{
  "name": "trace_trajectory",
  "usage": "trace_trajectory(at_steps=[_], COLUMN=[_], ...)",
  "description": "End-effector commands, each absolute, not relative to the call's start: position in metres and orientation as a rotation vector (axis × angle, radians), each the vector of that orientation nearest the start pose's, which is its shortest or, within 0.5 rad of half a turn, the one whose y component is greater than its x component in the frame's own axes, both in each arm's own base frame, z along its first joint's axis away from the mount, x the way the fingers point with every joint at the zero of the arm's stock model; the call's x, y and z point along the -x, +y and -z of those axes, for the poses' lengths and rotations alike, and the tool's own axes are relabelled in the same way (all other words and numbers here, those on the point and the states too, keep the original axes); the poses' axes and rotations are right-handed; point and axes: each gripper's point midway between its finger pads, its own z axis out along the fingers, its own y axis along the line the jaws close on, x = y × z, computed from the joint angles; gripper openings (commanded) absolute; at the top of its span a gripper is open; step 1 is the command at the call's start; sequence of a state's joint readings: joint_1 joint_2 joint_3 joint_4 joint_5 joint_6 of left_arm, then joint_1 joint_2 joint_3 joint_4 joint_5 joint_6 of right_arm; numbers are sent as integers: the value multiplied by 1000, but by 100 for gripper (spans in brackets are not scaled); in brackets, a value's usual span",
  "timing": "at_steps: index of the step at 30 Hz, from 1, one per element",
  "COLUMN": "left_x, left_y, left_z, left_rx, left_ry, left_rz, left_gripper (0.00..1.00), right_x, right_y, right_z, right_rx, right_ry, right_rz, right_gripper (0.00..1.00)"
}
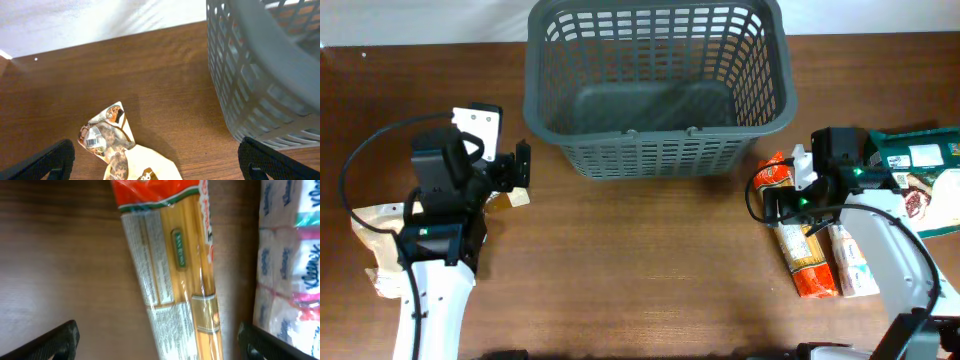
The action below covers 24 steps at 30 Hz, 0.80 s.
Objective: Pack container
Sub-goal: 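Move the right gripper over the orange spaghetti pack and lower, then close the right gripper on the spaghetti pack and lift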
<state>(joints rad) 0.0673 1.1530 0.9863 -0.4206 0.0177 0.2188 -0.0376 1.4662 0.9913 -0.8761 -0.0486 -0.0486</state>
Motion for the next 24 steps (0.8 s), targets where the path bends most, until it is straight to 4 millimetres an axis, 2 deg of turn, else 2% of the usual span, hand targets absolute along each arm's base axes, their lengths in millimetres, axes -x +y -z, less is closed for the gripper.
trace_trajectory(at_steps=[1,5,11,19,22,24], left_x=[-372,-377,-378,-378,-378,-378], left_y=[24,28,40,49,49,49], left_z=[-233,-237,-240,-240,-240,-240], left_rx=[-193,-180,-146,-121,-121,-121], left_ry=[2158,2133,2122,2124,2124,2124], left_rz=[-168,-177,-197,-212,-212,-211], left_gripper=[99,99,99,99,99,99], right_x=[-287,-291,-283,-275,-272,-271], right_y=[-8,-8,-8,-7,-7,-7], right_z=[-68,-55,-36,-10,-3,0], right_rx=[21,70,184,104,101,101], right_ry=[2910,2877,2885,2886,2886,2885], right_rz=[0,8,21,5,4,5], right_gripper=[99,99,99,100,90,88])
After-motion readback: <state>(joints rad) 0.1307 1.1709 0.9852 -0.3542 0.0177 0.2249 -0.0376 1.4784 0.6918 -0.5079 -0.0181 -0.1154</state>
